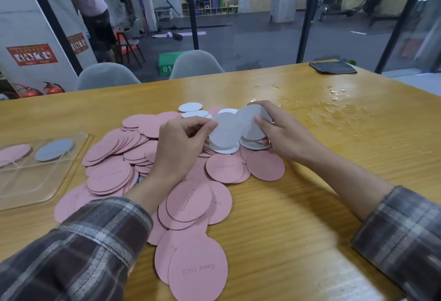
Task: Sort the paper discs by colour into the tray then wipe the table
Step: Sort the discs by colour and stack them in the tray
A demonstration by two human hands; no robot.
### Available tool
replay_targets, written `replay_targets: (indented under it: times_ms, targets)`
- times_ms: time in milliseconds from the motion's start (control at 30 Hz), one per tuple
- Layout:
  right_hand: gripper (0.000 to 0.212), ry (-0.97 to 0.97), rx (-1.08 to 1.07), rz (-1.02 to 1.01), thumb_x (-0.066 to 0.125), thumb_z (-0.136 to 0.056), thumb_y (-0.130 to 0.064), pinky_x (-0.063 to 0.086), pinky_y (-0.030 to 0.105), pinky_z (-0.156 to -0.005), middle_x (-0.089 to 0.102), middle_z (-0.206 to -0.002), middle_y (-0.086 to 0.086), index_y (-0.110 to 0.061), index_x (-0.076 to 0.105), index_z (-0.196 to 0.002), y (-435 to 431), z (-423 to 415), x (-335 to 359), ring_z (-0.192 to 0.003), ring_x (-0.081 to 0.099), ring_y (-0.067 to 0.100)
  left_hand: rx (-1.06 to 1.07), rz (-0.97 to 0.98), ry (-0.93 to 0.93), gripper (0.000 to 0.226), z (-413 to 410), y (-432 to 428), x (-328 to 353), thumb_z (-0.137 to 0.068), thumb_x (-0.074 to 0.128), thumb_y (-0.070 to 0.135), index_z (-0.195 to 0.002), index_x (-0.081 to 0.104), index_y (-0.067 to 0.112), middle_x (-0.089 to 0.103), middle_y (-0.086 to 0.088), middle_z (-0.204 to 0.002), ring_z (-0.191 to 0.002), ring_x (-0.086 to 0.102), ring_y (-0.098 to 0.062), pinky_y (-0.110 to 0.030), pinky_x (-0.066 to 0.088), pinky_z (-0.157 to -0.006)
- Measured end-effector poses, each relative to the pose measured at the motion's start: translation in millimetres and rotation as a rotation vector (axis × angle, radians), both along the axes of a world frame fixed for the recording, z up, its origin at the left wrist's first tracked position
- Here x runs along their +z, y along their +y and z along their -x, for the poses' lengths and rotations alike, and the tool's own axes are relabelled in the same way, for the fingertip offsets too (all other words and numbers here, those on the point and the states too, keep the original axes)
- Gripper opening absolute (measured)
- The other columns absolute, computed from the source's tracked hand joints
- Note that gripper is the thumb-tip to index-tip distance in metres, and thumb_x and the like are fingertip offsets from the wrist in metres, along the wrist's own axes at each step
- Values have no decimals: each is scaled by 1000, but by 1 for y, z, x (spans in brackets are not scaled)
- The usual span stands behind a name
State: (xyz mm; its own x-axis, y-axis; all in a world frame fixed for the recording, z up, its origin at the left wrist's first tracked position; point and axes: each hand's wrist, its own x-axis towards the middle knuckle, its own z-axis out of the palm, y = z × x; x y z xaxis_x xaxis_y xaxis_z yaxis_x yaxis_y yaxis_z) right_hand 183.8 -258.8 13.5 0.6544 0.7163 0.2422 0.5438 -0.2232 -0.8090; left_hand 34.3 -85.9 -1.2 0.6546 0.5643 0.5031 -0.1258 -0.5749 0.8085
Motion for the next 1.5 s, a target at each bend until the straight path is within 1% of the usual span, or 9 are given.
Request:
replay_targets:
  times_ms: [133,300,500,633,767,1000,1167,1367,1500]
  targets:
    - [27,114,27,-32,37,-110,-27,39,31,-47,57,-90,-1,-33,58,-128,0,1,2,-54,55,7,-73,177,39,13,-2,-3,5,-93,77,13,-106,78,10,76,-8,-73,-64,74,-22,-41,65,-62]
    - [33,196,119,-55,32,-113,-29,39,31,-47,60,-89,7,-30,62,-126,0,10,6,-61,53,17,-77,165,73,13,-5,-11,8,-87,83,14,-99,79,12,77,-5,-73,-64,76,-21,-30,61,-57]
    - [29,107,209,-5,54,-106,-22,47,28,-53,64,-89,2,-23,57,-135,1,11,4,-63,54,17,-9,61,9,11,-10,-17,10,-85,86,15,-95,82,14,76,0,-73,-61,74,-17,-31,60,-51]
    - [29,29,113,10,55,-105,-22,45,20,-64,62,-95,-11,-26,57,-133,2,0,-1,-68,56,2,37,-183,31,11,-10,-7,6,-88,82,23,-97,83,18,76,6,-87,-75,69,-10,-29,57,-73]
    - [25,20,-6,-1,54,-104,-27,41,21,-58,58,-94,-18,-34,57,-128,2,-11,-3,-74,55,3,82,-386,291,38,-11,7,-8,-83,83,44,-111,79,19,66,7,-105,-97,59,-12,-35,51,-93]
    - [27,10,-47,17,50,-106,-30,40,21,-49,53,-87,-16,-32,55,-133,3,-16,-6,-73,53,9,77,-429,335,45,-7,7,-11,-82,82,48,-117,78,20,64,5,-115,-114,55,-14,-33,46,-99]
    - [26,-20,-46,22,50,-106,-30,44,22,-52,56,-97,-16,-33,55,-131,2,-14,-6,-79,56,10,52,-425,389,77,-1,2,-11,-65,74,80,-120,75,26,60,10,-121,-121,48,-8,-31,42,-105]
    - [28,-65,-34,18,50,-106,-29,39,22,-64,56,-102,-20,-30,54,-134,2,-15,-8,-92,56,12,-34,-324,310,71,2,4,-8,-60,86,67,-121,70,35,57,14,-123,-120,51,-7,-39,48,-105]
    - [28,-44,-49,-17,48,-107,-28,37,22,-59,55,-89,-18,-30,53,-134,3,-15,-9,-77,53,4,-118,-264,262,60,6,-2,-1,-70,95,36,-124,67,38,67,10,-100,-86,61,-11,-29,54,-82]
